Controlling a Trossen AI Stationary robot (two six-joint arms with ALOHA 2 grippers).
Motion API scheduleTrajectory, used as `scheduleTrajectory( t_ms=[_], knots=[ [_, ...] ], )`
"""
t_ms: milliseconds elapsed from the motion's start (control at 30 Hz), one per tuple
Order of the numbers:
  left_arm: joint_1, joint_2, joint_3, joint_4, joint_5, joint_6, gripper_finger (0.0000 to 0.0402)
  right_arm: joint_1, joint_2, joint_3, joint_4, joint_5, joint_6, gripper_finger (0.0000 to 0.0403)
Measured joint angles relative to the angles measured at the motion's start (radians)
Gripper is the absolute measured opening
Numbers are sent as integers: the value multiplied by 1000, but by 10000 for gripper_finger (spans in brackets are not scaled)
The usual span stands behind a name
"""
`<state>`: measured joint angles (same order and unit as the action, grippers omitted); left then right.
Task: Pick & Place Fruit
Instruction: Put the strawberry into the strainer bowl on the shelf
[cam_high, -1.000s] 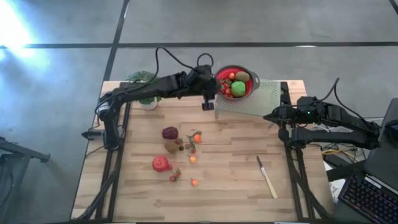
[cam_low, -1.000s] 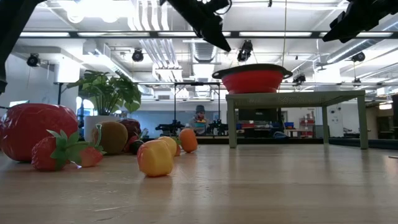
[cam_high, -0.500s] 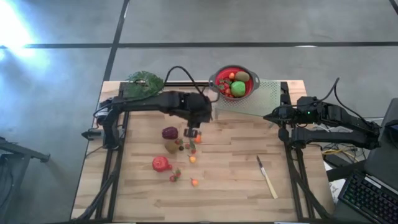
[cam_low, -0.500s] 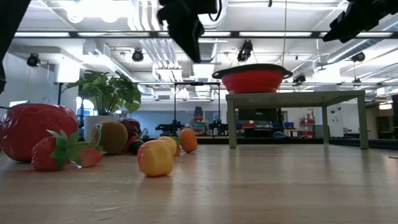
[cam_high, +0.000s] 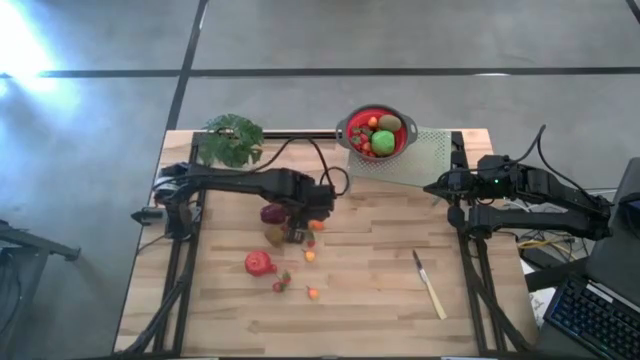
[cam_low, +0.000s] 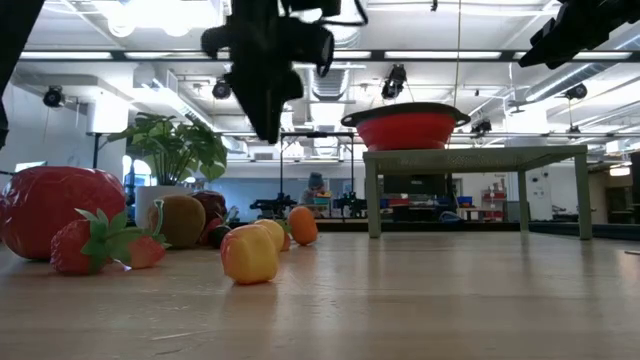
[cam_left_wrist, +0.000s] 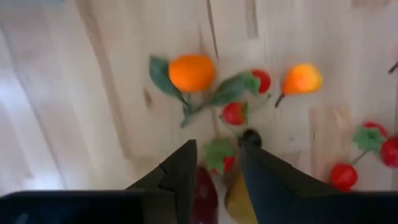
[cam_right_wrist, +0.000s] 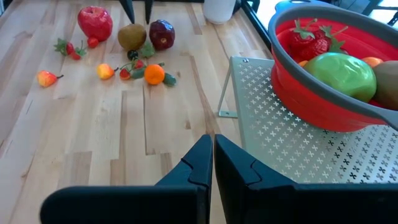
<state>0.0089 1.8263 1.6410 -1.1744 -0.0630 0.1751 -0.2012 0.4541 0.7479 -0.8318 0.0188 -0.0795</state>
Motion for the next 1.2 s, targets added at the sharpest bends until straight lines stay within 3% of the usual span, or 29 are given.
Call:
scheduleTrajectory(
  t_ms=[567, 1200],
  knots=[
    [40, 0, -259, 167, 72, -20, 131, 0, 0, 0, 0, 0, 0, 13],
    [66, 0, -338, 263, 69, 7, 131, 0, 0, 0, 0, 0, 0, 13]
  ],
)
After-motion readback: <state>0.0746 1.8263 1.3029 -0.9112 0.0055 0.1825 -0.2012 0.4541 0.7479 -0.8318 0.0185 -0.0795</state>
